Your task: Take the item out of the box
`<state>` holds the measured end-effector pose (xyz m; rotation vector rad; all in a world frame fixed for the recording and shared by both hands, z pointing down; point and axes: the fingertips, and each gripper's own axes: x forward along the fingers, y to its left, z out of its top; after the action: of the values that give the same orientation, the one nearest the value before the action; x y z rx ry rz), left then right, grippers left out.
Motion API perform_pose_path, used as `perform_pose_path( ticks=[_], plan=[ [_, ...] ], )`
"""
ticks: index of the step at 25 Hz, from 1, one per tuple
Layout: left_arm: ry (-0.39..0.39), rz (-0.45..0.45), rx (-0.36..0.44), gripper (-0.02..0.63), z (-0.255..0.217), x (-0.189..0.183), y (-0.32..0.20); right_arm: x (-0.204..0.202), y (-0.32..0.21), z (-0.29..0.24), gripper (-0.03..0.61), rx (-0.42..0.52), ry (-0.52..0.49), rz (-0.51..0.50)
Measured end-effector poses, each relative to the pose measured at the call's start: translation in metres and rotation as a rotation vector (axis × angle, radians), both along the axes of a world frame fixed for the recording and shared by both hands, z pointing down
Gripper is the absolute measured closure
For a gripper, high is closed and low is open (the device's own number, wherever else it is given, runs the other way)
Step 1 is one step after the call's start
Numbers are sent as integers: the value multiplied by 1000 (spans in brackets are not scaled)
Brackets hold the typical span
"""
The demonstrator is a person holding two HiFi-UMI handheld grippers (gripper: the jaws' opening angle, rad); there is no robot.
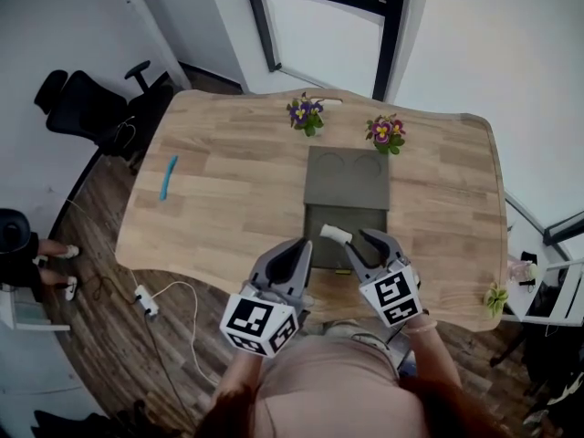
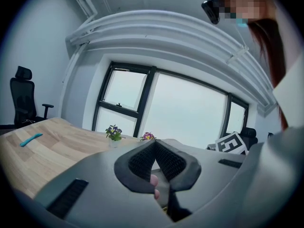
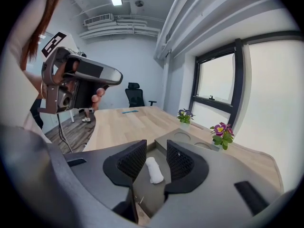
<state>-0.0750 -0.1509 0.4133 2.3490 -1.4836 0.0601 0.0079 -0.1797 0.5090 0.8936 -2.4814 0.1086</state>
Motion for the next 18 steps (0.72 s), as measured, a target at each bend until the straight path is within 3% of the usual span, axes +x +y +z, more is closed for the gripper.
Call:
perform_pose_path(
  ticks=[18],
  plan=[
    [7, 28, -5, 612, 14, -21, -27, -20, -17, 72, 445, -123, 115, -68]
  ],
)
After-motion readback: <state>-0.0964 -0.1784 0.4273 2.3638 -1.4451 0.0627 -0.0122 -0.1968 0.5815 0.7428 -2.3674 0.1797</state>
